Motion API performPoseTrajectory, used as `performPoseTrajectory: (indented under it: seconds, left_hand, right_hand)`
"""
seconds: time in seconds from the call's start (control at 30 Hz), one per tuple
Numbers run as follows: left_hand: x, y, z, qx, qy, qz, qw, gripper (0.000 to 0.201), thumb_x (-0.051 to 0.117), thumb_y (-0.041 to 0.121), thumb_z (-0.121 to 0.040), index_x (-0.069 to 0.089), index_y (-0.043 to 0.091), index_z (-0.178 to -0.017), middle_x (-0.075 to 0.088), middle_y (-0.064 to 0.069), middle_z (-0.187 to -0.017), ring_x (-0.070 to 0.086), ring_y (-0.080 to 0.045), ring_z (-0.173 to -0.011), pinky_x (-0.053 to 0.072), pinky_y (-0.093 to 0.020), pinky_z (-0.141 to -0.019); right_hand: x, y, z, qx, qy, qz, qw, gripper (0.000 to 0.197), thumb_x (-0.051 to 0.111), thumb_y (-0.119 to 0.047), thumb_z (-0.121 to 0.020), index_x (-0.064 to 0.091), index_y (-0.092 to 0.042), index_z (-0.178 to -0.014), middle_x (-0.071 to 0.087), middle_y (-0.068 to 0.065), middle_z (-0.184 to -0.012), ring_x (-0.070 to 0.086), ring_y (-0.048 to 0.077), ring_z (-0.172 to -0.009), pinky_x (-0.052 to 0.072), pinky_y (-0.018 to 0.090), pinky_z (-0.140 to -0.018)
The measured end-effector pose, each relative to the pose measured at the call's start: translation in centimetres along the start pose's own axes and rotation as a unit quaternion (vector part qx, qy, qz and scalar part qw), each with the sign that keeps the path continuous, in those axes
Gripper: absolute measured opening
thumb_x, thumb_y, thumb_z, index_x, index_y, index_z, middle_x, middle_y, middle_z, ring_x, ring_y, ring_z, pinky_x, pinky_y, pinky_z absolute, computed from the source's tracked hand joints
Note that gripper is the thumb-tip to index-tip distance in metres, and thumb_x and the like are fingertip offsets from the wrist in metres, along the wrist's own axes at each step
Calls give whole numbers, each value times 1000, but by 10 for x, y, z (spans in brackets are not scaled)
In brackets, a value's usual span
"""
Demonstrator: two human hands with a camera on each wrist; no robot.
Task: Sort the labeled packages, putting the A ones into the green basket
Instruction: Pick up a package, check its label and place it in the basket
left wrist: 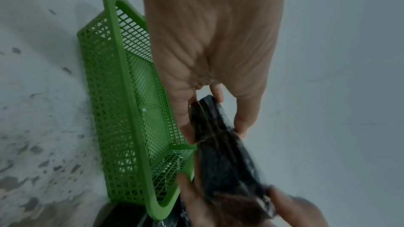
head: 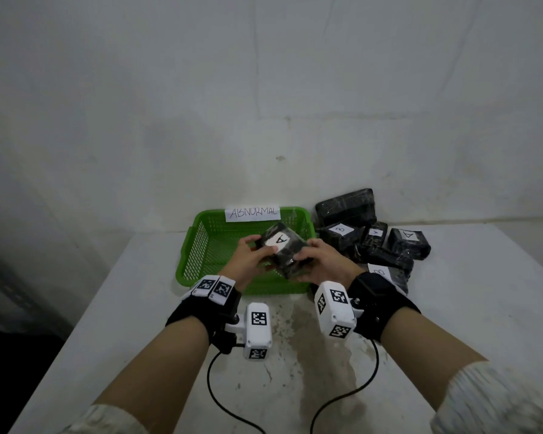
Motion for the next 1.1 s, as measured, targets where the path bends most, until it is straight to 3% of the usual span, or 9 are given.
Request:
performPoseTrajectory:
  seconds: [0.13, 0.27, 0.43, 0.57, 0.67, 0.77, 0.87, 1.03, 1.1]
  left_hand:
    - [-1, 9, -2, 26, -33, -28, 999, 42, 50, -9, -86, 49, 11, -123, 53, -11, -130, 57, -18, -91, 51, -33, -75]
    - [13, 12, 3, 27, -75, -66, 995, 47, 41, -14, -83, 52, 7, -124, 61, -4, -114, 59, -14, -86, 49, -28, -68]
    - [14, 9, 4, 17, -77, -55, 995, 42, 50, -4, -88, 51, 10, -127, 59, -3, -115, 58, -16, -86, 53, -28, -69]
    - [6, -4, 2, -26, -37, -13, 999, 43, 59, 6, -87, 43, 10, -127, 53, -17, -124, 58, -27, -97, 53, -42, -73]
    - [-7, -9, -3, -11, 6, 14, 1000, 44, 63, 5, -84, 41, 9, -121, 52, -21, -125, 60, -31, -99, 54, -41, -77]
    - [-32, -6, -8, 22, 80, 27, 996, 48, 66, 7, -82, 41, 4, -123, 55, -21, -123, 61, -32, -102, 53, -40, -86]
    - [-55, -4, -13, 23, 118, -13, 993, 49, 65, 11, -84, 46, -1, -127, 57, -23, -126, 59, -33, -110, 47, -44, -99]
    - [-84, 9, -24, 5, 102, -146, 984, 39, 45, 10, -97, 44, 2, -135, 54, -20, -128, 56, -29, -108, 50, -26, -71]
    - [-103, 17, -35, 23, 118, -219, 968, 38, 42, 14, -99, 45, 6, -135, 51, -14, -134, 50, -28, -122, 44, -30, -89]
  right_hand:
    - [-3, 9, 8, 54, -22, 86, 995, 31, 53, -40, -93, 59, -15, -111, 65, 16, -104, 62, 36, -101, 51, 48, -92]
    - [1, 12, 7, 58, -5, 87, 994, 33, 52, -48, -92, 57, -21, -112, 68, 11, -100, 69, 34, -83, 60, 45, -70]
    - [-7, 7, -4, 5, 27, 33, 999, 40, 52, -38, -96, 51, -13, -126, 60, 19, -119, 68, 34, -87, 59, 48, -65]
    - [-13, 3, -8, -25, 40, -72, 996, 34, 50, -25, -98, 55, -2, -122, 65, 19, -113, 65, 35, -97, 58, 51, -64]
    - [-17, 6, -7, 0, 60, -30, 998, 18, 54, -22, -94, 63, -8, -101, 66, 12, -100, 64, 27, -92, 59, 42, -67]
    - [-19, 14, -11, 33, 82, 63, 994, 20, 65, -23, -87, 63, -8, -101, 61, 12, -102, 60, 22, -87, 52, 30, -62]
    - [-6, 22, -22, 49, 75, 89, 992, 24, 65, -20, -89, 63, -2, -105, 59, 16, -106, 60, 24, -91, 56, 28, -64]
    - [22, 30, -52, 94, 88, 46, 991, 11, 57, -13, -95, 56, -2, -92, 54, 16, -105, 57, 27, -88, 57, 28, -50]
    - [29, 29, -71, 102, 104, 48, 988, 14, 53, -13, -97, 55, 0, -91, 55, 16, -97, 56, 28, -82, 55, 34, -56]
Point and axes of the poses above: each hand's wrist, its own z-axis away from the middle knuckle, its own x-axis out of the palm, y = z × x, the point moved 8 cm from there along -z, towards the middle knuckle
